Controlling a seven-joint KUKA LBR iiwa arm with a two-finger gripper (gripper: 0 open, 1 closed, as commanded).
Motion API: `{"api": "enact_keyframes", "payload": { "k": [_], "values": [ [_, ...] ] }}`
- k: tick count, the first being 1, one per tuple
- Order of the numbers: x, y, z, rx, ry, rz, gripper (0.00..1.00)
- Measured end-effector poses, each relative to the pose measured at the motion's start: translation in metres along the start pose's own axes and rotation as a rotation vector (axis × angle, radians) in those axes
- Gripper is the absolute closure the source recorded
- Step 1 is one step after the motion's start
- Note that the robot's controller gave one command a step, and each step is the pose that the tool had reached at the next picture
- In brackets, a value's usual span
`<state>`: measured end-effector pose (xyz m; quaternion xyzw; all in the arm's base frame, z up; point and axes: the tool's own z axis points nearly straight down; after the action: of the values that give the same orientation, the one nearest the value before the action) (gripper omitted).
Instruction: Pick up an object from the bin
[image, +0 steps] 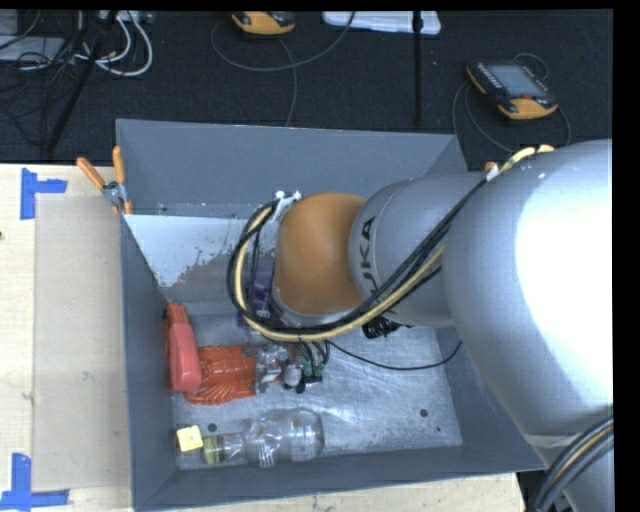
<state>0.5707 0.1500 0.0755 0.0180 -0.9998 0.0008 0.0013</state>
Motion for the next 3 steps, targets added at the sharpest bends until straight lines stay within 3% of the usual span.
{"api": "enact_keyframes", "payload": {
  "k": [3],
  "values": [
    [0.0014, -0.0002, -0.0097, 0.0, 0.002, 0.0, 1.0]
  ]
}}
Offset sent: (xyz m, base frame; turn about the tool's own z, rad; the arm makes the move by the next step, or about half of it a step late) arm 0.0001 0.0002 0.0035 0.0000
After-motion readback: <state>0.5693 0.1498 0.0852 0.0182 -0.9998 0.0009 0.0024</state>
